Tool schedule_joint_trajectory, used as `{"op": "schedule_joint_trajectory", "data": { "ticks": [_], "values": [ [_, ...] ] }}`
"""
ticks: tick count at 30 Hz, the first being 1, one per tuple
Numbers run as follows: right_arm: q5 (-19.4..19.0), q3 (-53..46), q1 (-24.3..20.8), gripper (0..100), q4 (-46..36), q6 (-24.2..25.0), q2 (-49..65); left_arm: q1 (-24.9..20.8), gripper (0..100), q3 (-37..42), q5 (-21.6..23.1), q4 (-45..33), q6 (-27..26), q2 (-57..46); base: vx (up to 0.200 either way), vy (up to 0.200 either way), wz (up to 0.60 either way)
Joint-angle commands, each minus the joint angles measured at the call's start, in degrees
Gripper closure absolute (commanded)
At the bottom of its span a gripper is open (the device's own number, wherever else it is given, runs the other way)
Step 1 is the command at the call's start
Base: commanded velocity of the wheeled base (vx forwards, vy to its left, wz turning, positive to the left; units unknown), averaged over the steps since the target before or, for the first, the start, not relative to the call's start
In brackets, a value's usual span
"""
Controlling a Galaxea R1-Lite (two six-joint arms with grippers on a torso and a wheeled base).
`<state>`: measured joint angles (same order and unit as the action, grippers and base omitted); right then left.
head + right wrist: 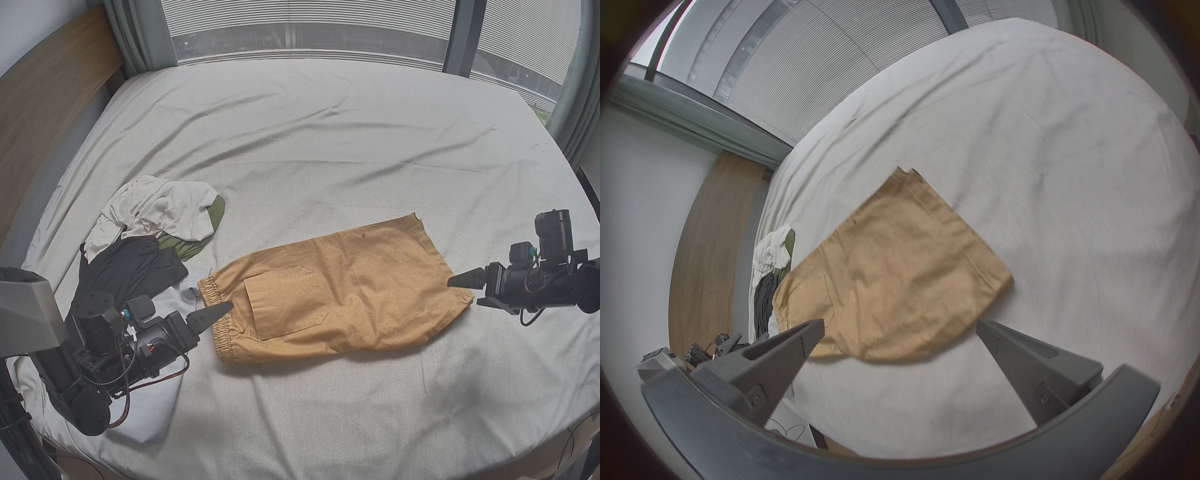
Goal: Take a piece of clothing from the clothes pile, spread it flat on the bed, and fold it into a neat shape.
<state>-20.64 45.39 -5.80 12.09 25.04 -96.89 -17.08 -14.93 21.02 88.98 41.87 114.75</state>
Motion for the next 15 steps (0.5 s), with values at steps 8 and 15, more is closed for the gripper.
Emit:
{"op": "schedule_joint_trajectory", "data": {
  "ticks": [8, 15],
  "values": [
    [-0.2, -3.1, 0.9, 0, 0.0, 0.1, -1.2, -1.6, 0, 2.1, 0.2, 0.1, -2.3, -0.5, 0.0, 0.0, 0.0],
    [-1.6, -3.2, 3.5, 0, 1.3, 0.0, -6.3, -1.8, 0, 2.0, -0.2, 0.1, -2.3, 0.0, 0.0, 0.0, 0.0]
  ]
}}
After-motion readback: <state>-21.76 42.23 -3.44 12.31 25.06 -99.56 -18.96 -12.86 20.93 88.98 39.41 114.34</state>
